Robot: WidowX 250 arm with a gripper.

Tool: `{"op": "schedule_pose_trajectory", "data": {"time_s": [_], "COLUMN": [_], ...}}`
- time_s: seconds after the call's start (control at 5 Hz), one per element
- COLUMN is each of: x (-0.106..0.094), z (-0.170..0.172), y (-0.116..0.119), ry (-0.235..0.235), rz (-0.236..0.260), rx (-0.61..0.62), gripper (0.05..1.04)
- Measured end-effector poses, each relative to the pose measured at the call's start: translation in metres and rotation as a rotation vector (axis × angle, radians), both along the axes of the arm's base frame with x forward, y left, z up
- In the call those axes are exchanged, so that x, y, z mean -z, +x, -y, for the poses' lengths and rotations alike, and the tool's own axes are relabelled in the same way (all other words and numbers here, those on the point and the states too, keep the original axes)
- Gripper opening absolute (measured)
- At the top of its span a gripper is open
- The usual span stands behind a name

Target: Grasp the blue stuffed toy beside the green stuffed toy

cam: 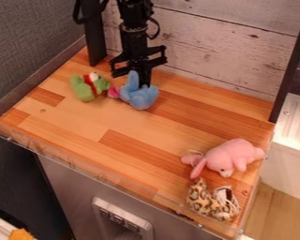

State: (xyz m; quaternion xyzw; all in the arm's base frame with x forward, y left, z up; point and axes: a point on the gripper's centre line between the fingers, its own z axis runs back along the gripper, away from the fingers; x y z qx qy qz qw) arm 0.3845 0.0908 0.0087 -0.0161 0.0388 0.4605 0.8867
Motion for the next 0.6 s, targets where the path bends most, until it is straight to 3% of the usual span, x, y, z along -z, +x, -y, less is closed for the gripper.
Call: {"op": "schedule_pose_trajectory", "data": {"time_s": [0.4, 0.6], "x": [-0.002, -0.013], "z": [-0.001, -0.013], "y": [-0.002, -0.001], "ry": [-0.006, -0.015], "rz": [-0.015, -0.034], "rx": [0.055, 0.154], "gripper": [0.057, 0.056]}}
